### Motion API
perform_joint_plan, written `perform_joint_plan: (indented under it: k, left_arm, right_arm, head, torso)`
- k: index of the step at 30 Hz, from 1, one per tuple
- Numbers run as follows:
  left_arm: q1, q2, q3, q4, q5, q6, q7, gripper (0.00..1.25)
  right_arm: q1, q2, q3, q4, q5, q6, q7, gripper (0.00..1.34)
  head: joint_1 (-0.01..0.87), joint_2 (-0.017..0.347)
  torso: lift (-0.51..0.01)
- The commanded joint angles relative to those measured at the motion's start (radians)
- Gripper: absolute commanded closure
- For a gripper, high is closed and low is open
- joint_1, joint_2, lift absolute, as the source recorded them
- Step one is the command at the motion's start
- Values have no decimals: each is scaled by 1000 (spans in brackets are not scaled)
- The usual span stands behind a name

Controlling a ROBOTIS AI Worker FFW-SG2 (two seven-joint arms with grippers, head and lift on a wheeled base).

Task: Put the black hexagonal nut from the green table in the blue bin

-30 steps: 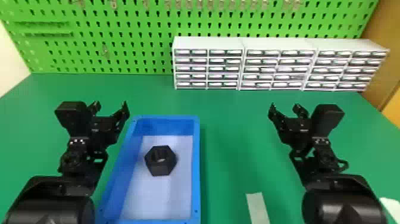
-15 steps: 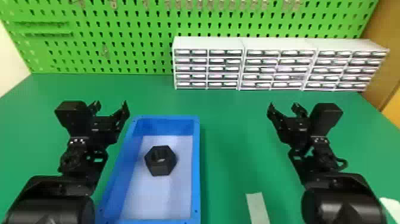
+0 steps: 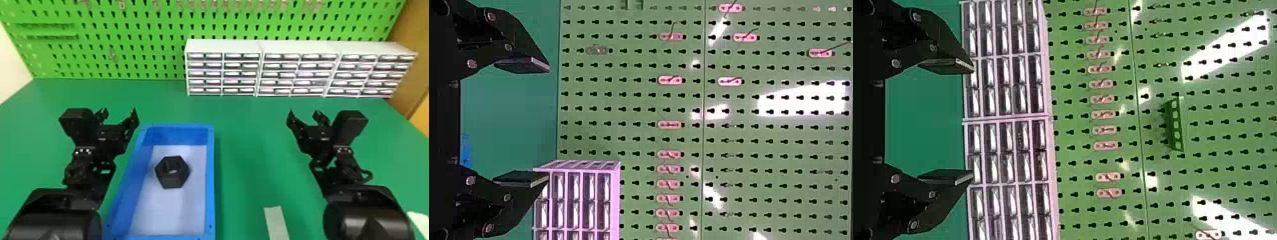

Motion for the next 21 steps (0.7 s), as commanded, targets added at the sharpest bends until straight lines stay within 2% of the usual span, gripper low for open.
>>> perform_joint_plan:
  k: [1,21]
  left_arm:
    - [0,0,0,1,0,0,0,481]
    - [3,0,3,-1,0,0,0,484]
  right_arm:
    - [0,0,0,0,0,0,0,512]
    - [0,0,0,0,0,6,0,512]
  head:
    - [686,52]
    - [686,52]
  torso:
    - [-97]
    - [-97]
